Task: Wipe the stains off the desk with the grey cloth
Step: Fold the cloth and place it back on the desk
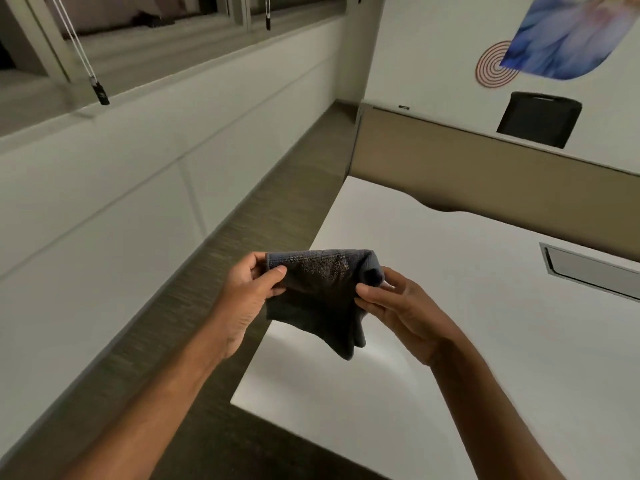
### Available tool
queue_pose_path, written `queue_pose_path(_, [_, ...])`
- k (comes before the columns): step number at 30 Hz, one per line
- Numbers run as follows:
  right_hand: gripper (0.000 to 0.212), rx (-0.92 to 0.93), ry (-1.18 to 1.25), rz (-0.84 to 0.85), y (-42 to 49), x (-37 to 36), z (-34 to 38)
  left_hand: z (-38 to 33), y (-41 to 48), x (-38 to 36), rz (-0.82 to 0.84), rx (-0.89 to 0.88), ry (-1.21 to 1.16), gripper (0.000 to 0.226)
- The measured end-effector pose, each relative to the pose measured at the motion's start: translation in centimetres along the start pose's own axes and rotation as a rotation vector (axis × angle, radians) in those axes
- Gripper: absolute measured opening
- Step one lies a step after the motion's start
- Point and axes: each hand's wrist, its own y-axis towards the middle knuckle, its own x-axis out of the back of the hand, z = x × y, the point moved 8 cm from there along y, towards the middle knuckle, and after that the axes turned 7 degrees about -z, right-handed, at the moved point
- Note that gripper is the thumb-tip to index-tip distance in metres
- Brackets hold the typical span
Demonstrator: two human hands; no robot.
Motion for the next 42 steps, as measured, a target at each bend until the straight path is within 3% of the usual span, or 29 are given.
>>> queue_pose_path(7, [0.017, 0.117, -0.138, -0.341, 2.2, 6.1, 2.1, -0.5, 2.3, -5.7, 0.014, 0.002, 0.051, 0.015])
queue_pose_path(16, [0.015, 0.187, -0.247, -0.519, 5.3, 10.6, 4.0, -1.5, 7.3, -11.1, 0.047, -0.035, 0.15, 0.013])
queue_pose_path(25, [0.021, 0.274, -0.341, -0.596, 9.8, 12.2, 4.7, -1.9, 14.7, -15.2, 0.214, -0.152, 0.207, 0.015])
queue_pose_path(35, [0.033, 0.327, -0.415, -0.669, 15.8, 14.2, 4.7, -1.5, 23.4, -20.6, 0.334, -0.151, 0.16, 0.01])
queue_pose_path(42, [0.029, 0.507, -0.405, -0.783, 19.7, 17.5, 7.0, -1.6, 29.1, -26.0, 0.386, -0.285, 0.236, 0.014])
